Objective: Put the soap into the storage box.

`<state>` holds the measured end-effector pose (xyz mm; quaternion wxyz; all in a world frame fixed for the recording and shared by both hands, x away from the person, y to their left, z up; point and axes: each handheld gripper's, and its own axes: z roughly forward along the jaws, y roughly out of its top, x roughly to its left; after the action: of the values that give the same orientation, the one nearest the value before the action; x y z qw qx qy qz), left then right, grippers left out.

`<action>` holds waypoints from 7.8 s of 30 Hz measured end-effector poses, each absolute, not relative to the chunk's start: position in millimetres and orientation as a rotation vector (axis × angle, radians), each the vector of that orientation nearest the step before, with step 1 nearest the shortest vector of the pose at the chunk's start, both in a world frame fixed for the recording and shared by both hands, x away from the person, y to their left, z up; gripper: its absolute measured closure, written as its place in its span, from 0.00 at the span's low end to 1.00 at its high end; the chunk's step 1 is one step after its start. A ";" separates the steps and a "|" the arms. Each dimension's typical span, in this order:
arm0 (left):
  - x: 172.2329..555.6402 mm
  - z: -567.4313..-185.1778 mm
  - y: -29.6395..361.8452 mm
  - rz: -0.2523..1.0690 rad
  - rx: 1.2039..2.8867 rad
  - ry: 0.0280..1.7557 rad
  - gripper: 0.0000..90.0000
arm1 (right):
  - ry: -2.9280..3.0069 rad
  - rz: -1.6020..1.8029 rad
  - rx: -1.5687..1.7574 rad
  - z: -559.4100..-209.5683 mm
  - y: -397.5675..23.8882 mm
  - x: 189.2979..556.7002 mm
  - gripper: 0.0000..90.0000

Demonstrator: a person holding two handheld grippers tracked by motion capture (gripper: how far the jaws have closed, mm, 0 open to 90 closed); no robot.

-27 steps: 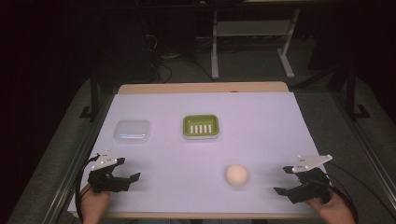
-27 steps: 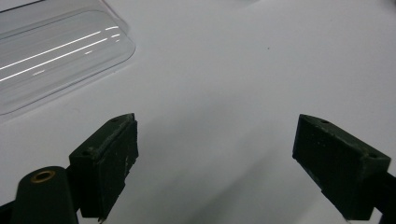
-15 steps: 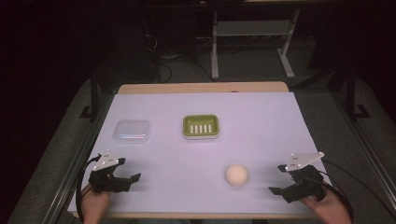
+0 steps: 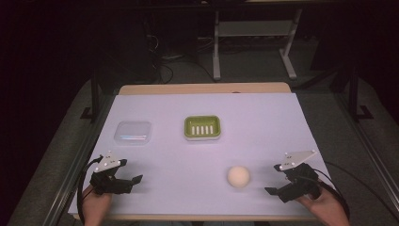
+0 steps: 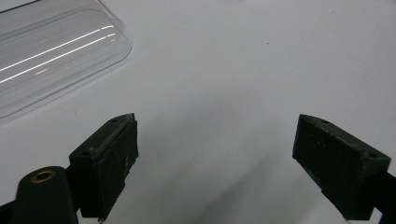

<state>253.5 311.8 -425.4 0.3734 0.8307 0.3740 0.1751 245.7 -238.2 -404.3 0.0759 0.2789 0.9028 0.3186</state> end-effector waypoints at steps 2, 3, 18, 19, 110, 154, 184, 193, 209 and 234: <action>253.3 -425.1 312.0 0.446 2.125 0.960 0.15 | 2.711 0.955 0.838 -403.1 -235.2 248.2 0.18; 253.3 -425.0 312.2 0.445 2.123 0.962 0.15 | 2.711 0.956 0.840 -402.9 -233.9 249.0 0.18; 253.5 -425.0 312.6 0.449 2.138 0.950 0.15 | 2.771 0.893 0.750 -392.4 -206.8 261.7 0.18; 253.7 -425.1 312.7 0.448 2.141 0.947 0.15 | 2.775 0.893 0.737 -392.4 -204.3 263.5 0.17; 255.7 -428.1 304.7 0.388 2.170 0.903 0.15 | 2.967 0.574 0.593 -423.8 -125.0 298.5 0.17; 255.8 -429.7 308.5 0.321 2.115 0.903 0.15 | 2.994 0.572 0.610 -421.9 -124.6 301.3 0.27; 256.0 -430.0 309.3 0.316 2.095 0.909 0.15 | 3.013 0.719 0.640 -392.1 -126.3 342.8 0.27; 256.0 -430.0 310.2 0.312 2.094 0.906 0.15 | 3.017 0.709 0.641 -386.8 -122.6 355.3 0.27; 255.7 -430.0 311.0 0.306 2.087 0.913 0.15 | 3.033 0.723 0.616 -376.6 -110.7 372.3 0.27; 256.3 -430.1 312.4 0.308 2.083 0.921 0.15 | 3.041 0.766 0.533 -359.5 -72.6 408.8 0.27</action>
<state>256.3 312.4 -430.1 0.4093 0.8270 0.3655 0.1224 408.8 -72.6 -359.5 -0.0199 0.1676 0.9558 0.2409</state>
